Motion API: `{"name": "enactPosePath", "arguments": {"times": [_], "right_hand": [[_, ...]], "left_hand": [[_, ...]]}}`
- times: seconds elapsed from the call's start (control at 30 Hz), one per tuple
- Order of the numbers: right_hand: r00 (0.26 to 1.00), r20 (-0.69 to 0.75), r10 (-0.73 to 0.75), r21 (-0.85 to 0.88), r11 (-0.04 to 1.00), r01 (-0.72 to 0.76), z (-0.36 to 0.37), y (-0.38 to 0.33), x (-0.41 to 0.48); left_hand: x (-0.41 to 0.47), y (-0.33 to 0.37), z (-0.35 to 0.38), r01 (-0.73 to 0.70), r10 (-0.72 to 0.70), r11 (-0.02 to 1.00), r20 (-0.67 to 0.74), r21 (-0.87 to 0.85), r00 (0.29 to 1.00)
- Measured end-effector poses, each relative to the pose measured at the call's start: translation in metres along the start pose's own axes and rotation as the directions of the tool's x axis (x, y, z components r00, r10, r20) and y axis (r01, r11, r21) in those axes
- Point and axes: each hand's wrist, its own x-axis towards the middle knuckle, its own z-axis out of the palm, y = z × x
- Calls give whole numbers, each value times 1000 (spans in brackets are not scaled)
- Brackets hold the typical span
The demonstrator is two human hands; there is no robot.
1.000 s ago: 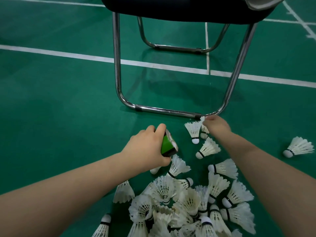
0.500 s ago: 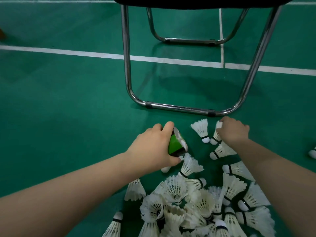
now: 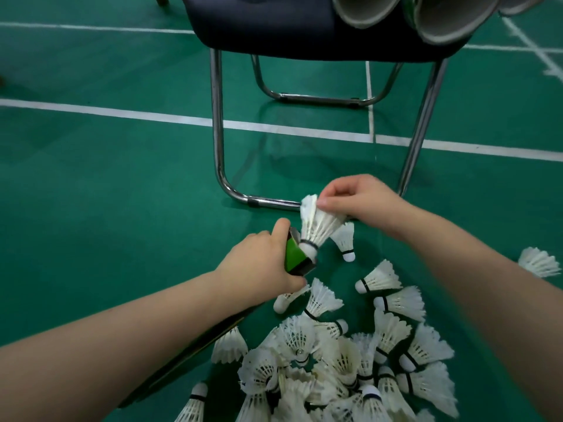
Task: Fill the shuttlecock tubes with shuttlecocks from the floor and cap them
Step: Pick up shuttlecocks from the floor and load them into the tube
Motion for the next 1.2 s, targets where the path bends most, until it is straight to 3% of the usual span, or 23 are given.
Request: {"name": "enactPosePath", "arguments": {"times": [0.13, 0.43, 0.67, 0.73, 0.8, 0.83, 0.9, 0.97, 1.03, 1.1, 1.13, 1.2], "right_hand": [[993, 119, -4, -100, 995, 16, 15, -23, -14], [887, 458, 49, -49, 998, -30, 12, -36, -44], [660, 743, 110, 95, 959, -267, 41, -19, -59], [648, 753, 113, 110, 949, -294, 36, -20, -63], [720, 684, 116, 184, 928, -324, 20, -17, -63], [793, 592, 143, 238, 909, -342, 8, -12, -60], [918, 282, 278, 356, 859, -369, -15, 4, -54], [892, -59, 447, 368, 841, -397, -32, 33, -48], [815, -278, 508, 46, 855, -517, -37, 73, -45], [816, -332, 474, -345, 744, -572, -33, 108, -49], [808, -320, 495, -424, 688, -589, -30, 120, -53], [782, -271, 562, -418, 663, -621, -26, 140, -56]], "left_hand": [[-9, 1, -10, -4, 4, 1000, -39, 0, 999], [-28, 5, -26, -43, 51, 995, -83, 93, 995], [-40, 27, -24, -166, 179, 963, -47, 210, 983], [-39, 33, -21, -148, 158, 970, -38, 194, 987], [-35, 40, -18, -131, 140, 979, -50, 157, 989], [-33, 44, -17, -124, 132, 982, -54, 144, 990], [-30, 50, -14, -115, 122, 983, -40, 140, 992], [-27, 54, -8, -112, 114, 980, -8, 163, 993], [-24, 56, -2, -112, 112, 976, 13, 189, 994], [-18, 58, 3, -109, 105, 972, 28, 210, 994], [-16, 58, 5, -109, 104, 970, 35, 215, 994], [-10, 60, 11, -114, 105, 968, 50, 222, 993]]}}
